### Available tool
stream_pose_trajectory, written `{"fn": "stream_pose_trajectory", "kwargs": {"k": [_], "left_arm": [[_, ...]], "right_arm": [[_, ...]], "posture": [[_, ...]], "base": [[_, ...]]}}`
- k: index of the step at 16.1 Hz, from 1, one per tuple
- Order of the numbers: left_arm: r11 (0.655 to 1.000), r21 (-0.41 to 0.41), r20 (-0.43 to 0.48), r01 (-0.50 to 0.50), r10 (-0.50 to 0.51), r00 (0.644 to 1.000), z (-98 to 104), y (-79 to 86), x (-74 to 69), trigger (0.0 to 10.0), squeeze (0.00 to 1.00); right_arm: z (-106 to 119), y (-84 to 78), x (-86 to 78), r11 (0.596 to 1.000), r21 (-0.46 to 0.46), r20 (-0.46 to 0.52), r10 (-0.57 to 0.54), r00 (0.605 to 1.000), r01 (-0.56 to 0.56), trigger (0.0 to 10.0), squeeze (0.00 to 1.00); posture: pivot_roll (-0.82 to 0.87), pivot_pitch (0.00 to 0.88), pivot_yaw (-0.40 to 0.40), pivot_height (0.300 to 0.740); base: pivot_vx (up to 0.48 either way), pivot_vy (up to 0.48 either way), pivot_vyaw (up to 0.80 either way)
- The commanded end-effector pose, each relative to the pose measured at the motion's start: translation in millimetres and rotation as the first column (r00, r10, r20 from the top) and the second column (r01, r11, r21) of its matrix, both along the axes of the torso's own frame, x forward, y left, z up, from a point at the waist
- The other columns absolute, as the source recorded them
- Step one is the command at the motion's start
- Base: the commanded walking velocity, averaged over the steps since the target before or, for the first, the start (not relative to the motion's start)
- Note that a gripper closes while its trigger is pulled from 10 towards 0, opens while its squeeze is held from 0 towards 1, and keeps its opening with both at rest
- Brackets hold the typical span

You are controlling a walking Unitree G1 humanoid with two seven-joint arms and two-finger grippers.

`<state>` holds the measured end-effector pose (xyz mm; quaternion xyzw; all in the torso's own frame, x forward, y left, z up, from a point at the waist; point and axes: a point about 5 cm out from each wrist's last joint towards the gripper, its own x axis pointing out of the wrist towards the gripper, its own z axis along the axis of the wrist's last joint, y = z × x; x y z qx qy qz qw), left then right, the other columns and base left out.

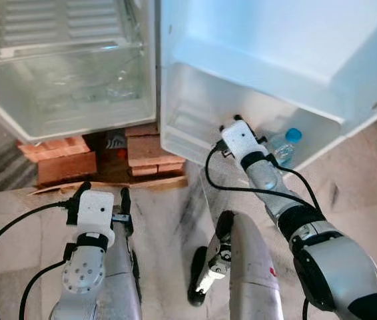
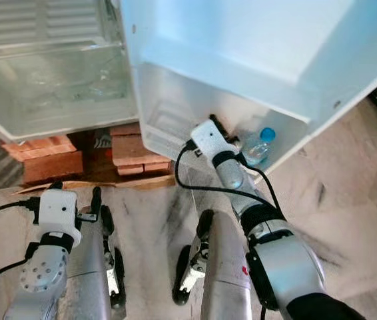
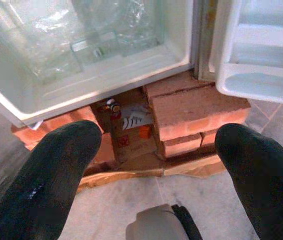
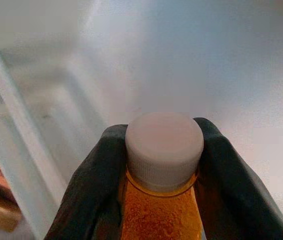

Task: Restocking fridge

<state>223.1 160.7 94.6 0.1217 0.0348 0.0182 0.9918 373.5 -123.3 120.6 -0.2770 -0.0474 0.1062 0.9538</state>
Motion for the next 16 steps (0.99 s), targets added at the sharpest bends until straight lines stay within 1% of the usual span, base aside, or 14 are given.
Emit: {"fn": "stream_pose_trajectory", "kwargs": {"k": [1, 3, 4, 5, 6, 7, 8, 9, 10, 11, 12, 13, 14, 16], "left_arm": [[1.0, 0.005, -0.035, 0.011, -0.011, 0.999, -6.0, -1.0, -2.8, 10.0, 0.0], [1.0, 0.007, -0.033, 0.013, -0.013, 0.999, -6.1, -0.9, 0.7, 10.0, 0.0], [1.0, 0.007, -0.033, 0.013, -0.013, 0.999, -6.2, -1.0, 1.1, 10.0, 0.0], [1.0, 0.01, -0.035, 0.015, -0.015, 0.999, -6.9, -1.1, 2.7, 10.0, 0.0], [1.0, 0.01, -0.035, 0.015, -0.015, 0.999, -6.9, -1.1, 2.7, 10.0, 0.0], [1.0, 0.013, -0.035, 0.019, -0.018, 0.999, -7.5, -0.9, 5.4, 10.0, 0.0], [1.0, 0.015, -0.036, 0.023, -0.022, 0.999, -8.1, -0.6, 8.2, 10.0, 0.0], [1.0, 0.015, -0.039, 0.025, -0.025, 0.999, -8.7, -0.3, 9.6, 10.0, 0.0], [1.0, 0.016, -0.041, 0.027, -0.026, 0.999, -9.6, -0.1, 11.1, 10.0, 0.0], [0.999, 0.018, -0.042, 0.03, -0.03, 0.999, -10.4, -0.4, 12.7, 10.0, 0.0], [0.999, 0.02, -0.043, 0.032, -0.031, 0.999, -11.1, -0.6, 13.4, 10.0, 0.0], [0.999, 0.021, -0.044, 0.032, -0.031, 0.999, -11.7, -0.7, 13.9, 10.0, 0.0], [0.999, 0.022, -0.046, 0.032, -0.031, 0.998, -12.8, -0.7, 15.1, 10.0, 0.0], [1.0, 0.015, -0.048, 0.022, -0.022, 0.999, -14.8, 0.6, 17.8, 10.0, 0.0]], "right_arm": [[-35.5, -36.6, -12.4, 0.986, -0.025, -0.168, -0.168, 0.971, 0.167, 10.0, 0.0], [-40.1, -58.8, -14.5, 0.959, -0.023, -0.21, -0.279, 0.937, 0.281, 10.0, 0.0], [-40.2, -60.9, -14.7, 0.957, -0.015, -0.215, -0.285, 0.934, 0.289, 10.0, 0.0], [-41.1, -68.3, -15.6, 0.946, -0.005, -0.23, -0.317, 0.92, 0.325, 10.0, 0.0], [-41.1, -68.3, -15.6, 0.946, -0.005, -0.23, -0.317, 0.92, 0.325, 10.0, 0.0], [-39.8, -74.4, -15.3, 0.934, 0.009, -0.239, -0.344, 0.908, 0.356, 10.0, 0.52], [-37.3, -78.2, -14.0, 0.926, 0.019, -0.239, -0.363, 0.901, 0.378, 10.0, 0.64], [-34.5, -79.2, -12.4, 0.923, 0.029, -0.236, -0.367, 0.9, 0.384, 10.0, 1.0], [-28.6, -76.1, -9.2, 0.928, 0.06, -0.217, -0.348, 0.912, 0.368, 10.0, 1.0], [-18.8, -68.1, -3.8, 0.943, 0.081, -0.175, -0.305, 0.936, 0.322, 10.0, 1.0], [-12.3, -63.4, -0.8, 0.954, 0.071, -0.14, -0.278, 0.95, 0.29, 10.0, 1.0], [-9.1, -61.3, 0.6, 0.96, 0.061, -0.121, -0.265, 0.957, 0.274, 10.0, 1.0], [-0.4, -56.5, 4.0, 0.968, 0.068, -0.08, -0.237, 0.968, 0.243, 10.0, 1.0], [17.0, -48.5, 8.6, 0.973, 0.154, -0.007, -0.176, 0.984, 0.175, 10.0, 1.0]], "posture": [[0.28, 0.329, -0.11, 0.543], [0.28, 0.313, -0.11, 0.543], [0.28, 0.313, -0.11, 0.543], [0.28, 0.3, -0.109, 0.543], [0.28, 0.3, -0.109, 0.543], [0.28, 0.29, -0.104, 0.543], [0.28, 0.283, -0.102, 0.543], [0.28, 0.279, -0.099, 0.543], [0.28, 0.269, -0.1, 0.543], [0.28, 0.263, -0.101, 0.543], [0.28, 0.257, -0.101, 0.543], [0.28, 0.249, -0.102, 0.543], [0.27, 0.245, -0.101, 0.543], [0.26, 0.232, -0.101, 0.543]], "base": [[0.0, 0.0, 0.0], [0.0, 0.0, 0.0], [0.0, 0.0, 0.0], [0.0, 0.0, 0.0], [0.0, 0.0, 0.0], [0.0, 0.0, 0.0], [0.0, 0.0, 0.0], [0.0, 0.0, 0.0], [0.0, 0.0, 0.0], [0.0, 0.0, 0.0], [0.0, 0.0, 0.0], [0.0, 0.0, 0.0], [0.0, 0.0, 0.0], [0.0, 0.0, 0.0]]}}
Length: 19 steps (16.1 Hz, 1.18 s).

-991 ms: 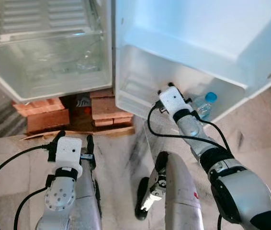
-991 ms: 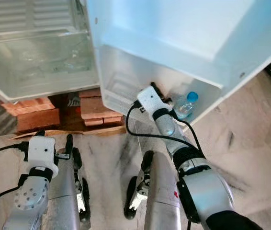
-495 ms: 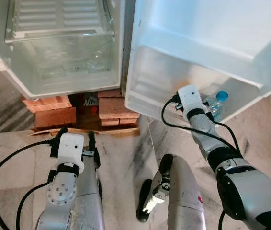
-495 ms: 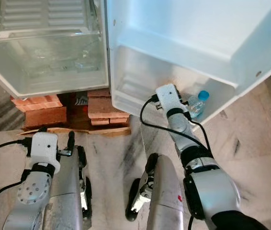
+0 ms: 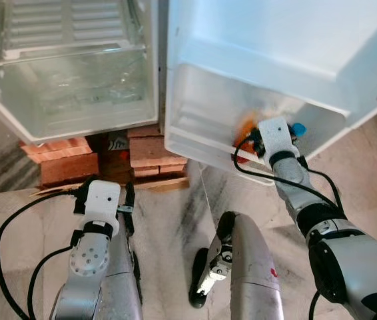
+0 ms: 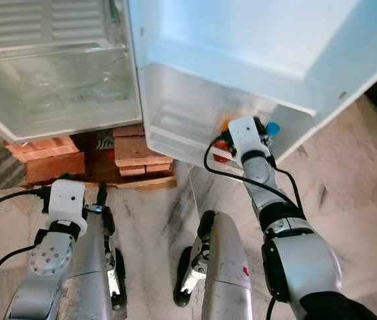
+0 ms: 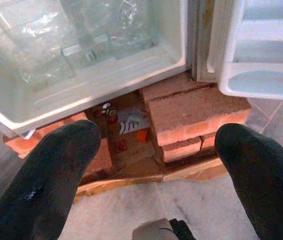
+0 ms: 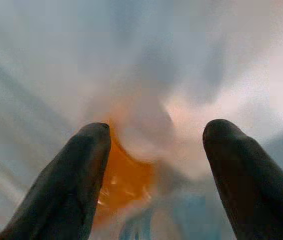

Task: Restocking fridge

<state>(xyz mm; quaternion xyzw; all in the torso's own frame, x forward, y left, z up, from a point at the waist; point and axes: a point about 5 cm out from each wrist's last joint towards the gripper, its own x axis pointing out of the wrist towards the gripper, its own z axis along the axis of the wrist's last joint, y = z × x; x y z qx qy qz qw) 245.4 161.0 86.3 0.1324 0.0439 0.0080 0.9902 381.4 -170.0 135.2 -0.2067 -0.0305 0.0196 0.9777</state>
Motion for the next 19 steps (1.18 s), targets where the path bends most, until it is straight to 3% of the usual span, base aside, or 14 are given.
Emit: {"fn": "stream_pose_trajectory", "kwargs": {"k": [1, 3, 7, 9, 11, 13, 14, 15, 16, 19], "left_arm": [[1.0, -0.006, -0.024, 0.002, -0.002, 1.0, -6.6, 0.0, -3.4, 10.0, 0.0], [1.0, -0.007, -0.02, 0.001, -0.001, 1.0, -7.7, -0.5, -1.4, 10.0, 0.0], [1.0, -0.001, -0.006, -0.006, 0.006, 1.0, -6.9, 2.6, 0.7, 10.0, 0.0], [1.0, 0.011, 0.011, -0.017, 0.017, 1.0, -4.6, 10.8, 0.6, 10.0, 0.0], [1.0, 0.013, 0.01, -0.021, 0.021, 1.0, -7.1, 12.9, 0.1, 10.0, 0.0], [0.999, 0.013, 0.007, -0.031, 0.031, 1.0, -9.8, 14.3, -5.2, 10.0, 0.0], [0.999, 0.013, 0.007, -0.031, 0.031, 0.999, -10.3, 14.4, -5.9, 10.0, 0.0], [0.999, 0.015, 0.007, -0.033, 0.033, 0.999, -11.3, 15.5, -6.8, 10.0, 0.0], [0.999, 0.023, 0.008, -0.034, 0.033, 0.999, -11.7, 16.2, -5.5, 10.0, 0.0], [0.998, 0.06, 0.029, -0.035, 0.034, 0.999, -6.7, 19.4, 2.1, 10.0, 0.0]], "right_arm": [[9.5, 2.2, 1.5, 0.998, 0.048, 0.051, 0.028, 0.998, -0.03, 10.0, 1.0], [26.8, 12.8, 3.1, 0.988, 0.098, 0.144, 0.102, 0.984, -0.116, 10.0, 1.0], [36.5, 21.1, -0.2, 0.974, 0.098, 0.198, 0.183, 0.963, -0.205, 10.0, 1.0], [29.2, 24.0, -21.1, 0.949, 0.174, 0.231, 0.22, 0.948, -0.262, 10.0, 1.0], [18.7, 28.1, -40.4, 0.938, 0.18, 0.239, 0.25, 0.938, -0.296, 10.0, 1.0], [-18.6, 30.5, -78.2, 0.922, 0.274, 0.145, 0.241, 0.96, -0.273, 10.0, 1.0], [-22.1, 30.3, -83.0, 0.922, 0.279, 0.141, 0.239, 0.961, -0.27, 10.0, 1.0], [-36.8, 30.3, -95.5, 0.928, 0.299, 0.046, 0.217, 0.975, -0.221, 10.0, 0.0], [-41.5, 28.5, -102.6, 0.93, 0.325, 0.015, 0.179, 0.984, -0.174, 10.0, 0.0], [-33.5, 22.8, -110.1, 0.913, 0.389, 0.042, 0.115, 0.992, -0.122, 10.0, 0.0]], "posture": [[0.26, 0.23, -0.102, 0.543], [0.25, 0.218, -0.1, 0.543], [0.24, 0.192, -0.097, 0.543], [0.22, 0.155, -0.101, 0.543], [0.22, 0.134, -0.105, 0.543], [0.22, 0.099, -0.098, 0.543], [0.22, 0.099, -0.098, 0.543], [0.22, 0.079, -0.094, 0.543], [0.22, 0.075, -0.087, 0.543], [0.24, 0.063, -0.052, 0.553]], "base": [[0.0, 0.0, 0.0], [0.0, 0.0, 0.0], [0.0, 0.0, 0.0], [0.0, 0.0, 0.0], [0.0, 0.0, 0.0], [0.0, 0.0, 0.0], [0.0, 0.0, 0.0], [0.0, 0.0, 0.0], [0.0, 0.0, 0.0], [0.0, 0.0, 0.0]]}}
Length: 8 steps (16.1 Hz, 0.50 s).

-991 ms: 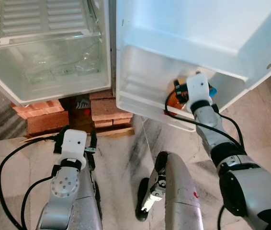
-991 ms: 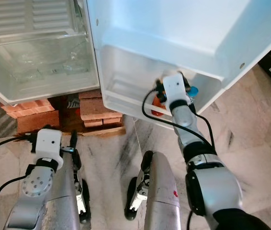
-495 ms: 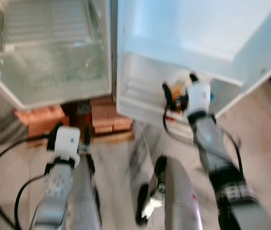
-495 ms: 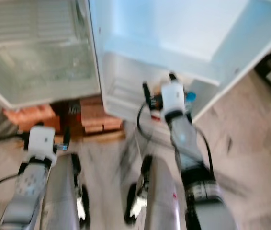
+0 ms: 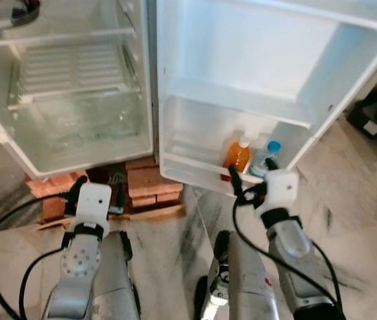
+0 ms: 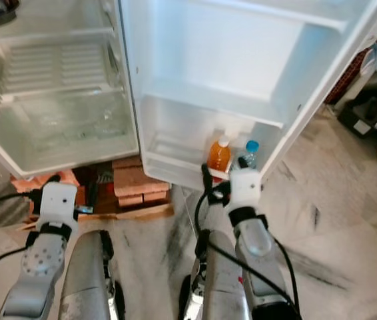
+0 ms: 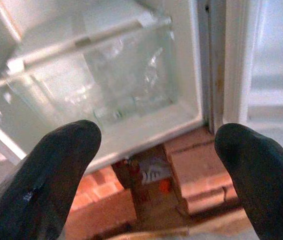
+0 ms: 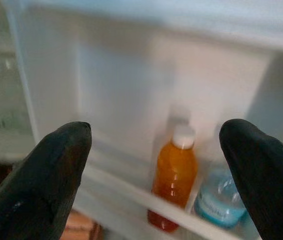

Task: Restocking fridge

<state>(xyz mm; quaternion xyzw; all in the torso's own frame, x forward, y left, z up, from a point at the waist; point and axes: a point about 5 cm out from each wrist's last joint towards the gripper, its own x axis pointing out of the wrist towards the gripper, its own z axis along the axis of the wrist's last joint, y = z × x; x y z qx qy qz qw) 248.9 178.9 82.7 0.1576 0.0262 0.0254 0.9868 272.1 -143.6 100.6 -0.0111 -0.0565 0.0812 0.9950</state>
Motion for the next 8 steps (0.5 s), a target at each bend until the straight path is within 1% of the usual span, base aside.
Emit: {"fn": "stream_pose_trajectory", "kwargs": {"k": [1, 2, 3, 4, 5, 6, 8], "left_arm": [[1.0, 0.016, -0.008, -0.004, 0.005, 1.0, -2.1, 1.3, -0.7, 10.0, 0.0], [1.0, 0.012, 0.015, -0.018, 0.018, 1.0, 5.2, 5.3, -1.4, 10.0, 0.0], [1.0, 0.014, 0.014, -0.016, 0.015, 1.0, 4.6, 5.9, -2.3, 10.0, 0.0], [1.0, 0.02, -0.001, -0.001, 0.001, 1.0, -0.2, 5.0, -3.9, 10.0, 0.0], [1.0, -0.017, -0.029, 0.015, -0.015, 0.999, -7.9, -1.4, -4.6, 10.0, 0.0], [0.999, -0.03, -0.035, 0.018, -0.019, 0.999, -9.8, -5.0, -3.8, 10.0, 0.0], [0.998, -0.047, -0.039, 0.04, -0.042, 0.998, -12.3, -16.8, -0.8, 10.0, 0.0]], "right_arm": [[0.6, -4.6, -0.7, 0.999, 0.018, -0.015, -0.028, 0.999, 0.029, 10.0, 0.0], [1.3, -10.5, 0.3, 0.995, 0.036, -0.03, -0.087, 0.996, 0.088, 10.0, 0.0], [1.4, -11.1, 0.2, 0.994, 0.036, -0.032, -0.099, 0.995, 0.1, 10.0, 0.0], [1.2, -9.7, 0.3, 0.993, 0.045, -0.041, -0.109, 0.993, 0.111, 10.0, 0.0], [2.2, -3.9, 1.5, 0.995, 0.049, -0.04, -0.083, 0.996, 0.085, 10.0, 0.0], [2.2, -3.4, 1.7, 0.996, 0.042, -0.038, -0.074, 0.997, 0.075, 10.0, 0.0], [2.5, -8.7, 3.7, 0.996, 0.023, -0.038, -0.082, 0.996, 0.083, 10.0, 0.0]], "posture": [[0.24, 0.063, -0.052, 0.558], [0.24, 0.063, -0.049, 0.573], [0.24, 0.063, -0.049, 0.578], [0.22, 0.057, -0.052, 0.588], [0.2, 0.046, -0.05, 0.603], [0.19, 0.043, -0.05, 0.608], [0.19, 0.038, -0.052, 0.623]], "base": [[0.0, 0.0, 0.0], [0.0, 0.0, 0.0], [0.0, 0.0, 0.0], [0.0, 0.0, 0.0], [0.0, 0.0, 0.0], [0.0, 0.0, 0.0], [0.0, 0.0, 0.0]]}}
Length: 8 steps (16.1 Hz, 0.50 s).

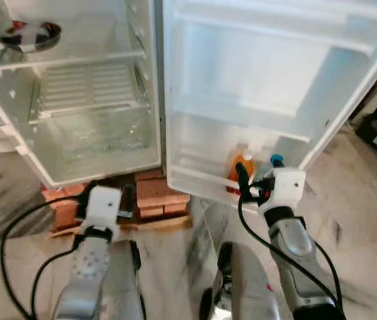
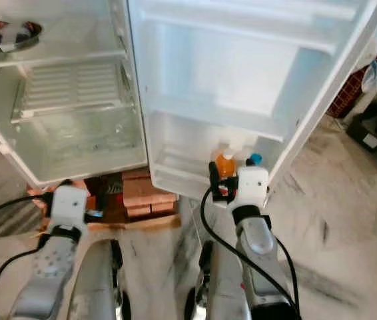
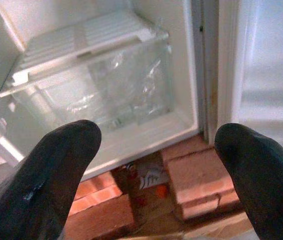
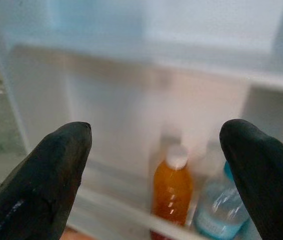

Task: Restocking fridge

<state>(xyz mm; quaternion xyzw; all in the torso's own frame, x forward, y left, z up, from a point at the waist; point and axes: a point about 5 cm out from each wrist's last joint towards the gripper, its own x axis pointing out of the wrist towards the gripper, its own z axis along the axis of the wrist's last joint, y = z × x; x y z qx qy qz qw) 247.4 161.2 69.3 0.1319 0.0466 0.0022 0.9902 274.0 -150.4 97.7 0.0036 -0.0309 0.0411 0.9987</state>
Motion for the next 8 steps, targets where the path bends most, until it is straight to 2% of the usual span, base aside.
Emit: {"fn": "stream_pose_trajectory", "kwargs": {"k": [1, 3, 5, 8], "left_arm": [[1.0, -0.01, 0.02, 0.015, -0.015, 1.0, 3.1, -7.3, 2.3, 10.0, 0.0], [1.0, -0.006, 0.037, 0.016, -0.015, 0.999, 6.1, -8.5, 9.3, 10.0, 0.0], [1.0, 0.009, 0.064, -0.013, 0.012, 0.998, 13.2, 0.5, 17.8, 10.0, 0.0], [1.0, 0.027, 0.068, -0.001, -0.001, 0.998, 12.8, 1.1, 18.1, 10.0, 0.0]], "right_arm": [[5.0, -11.9, 3.2, 0.999, -0.002, 0.006, -0.048, 0.999, 0.048, 10.0, 0.0], [3.8, -14.8, 7.0, 0.998, -0.023, 0.001, -0.055, 0.998, 0.055, 10.0, 0.0], [3.6, -13.7, 11.1, 0.998, -0.034, 0.001, -0.056, 0.998, 0.056, 10.0, 0.0], [4.5, -7.4, 13.6, 0.999, -0.03, 0.004, -0.036, 0.999, 0.036, 10.0, 0.0]], "posture": [[0.18, 0.027, -0.058, 0.638], [0.19, 0.017, -0.064, 0.658], [0.19, 0.014, -0.065, 0.678], [0.19, 0.018, -0.062, 0.703]], "base": [[0.0, 0.0, 0.0], [0.0, 0.0, 0.0], [0.0, 0.0, 0.0], [0.0, 0.0, 0.0]]}}
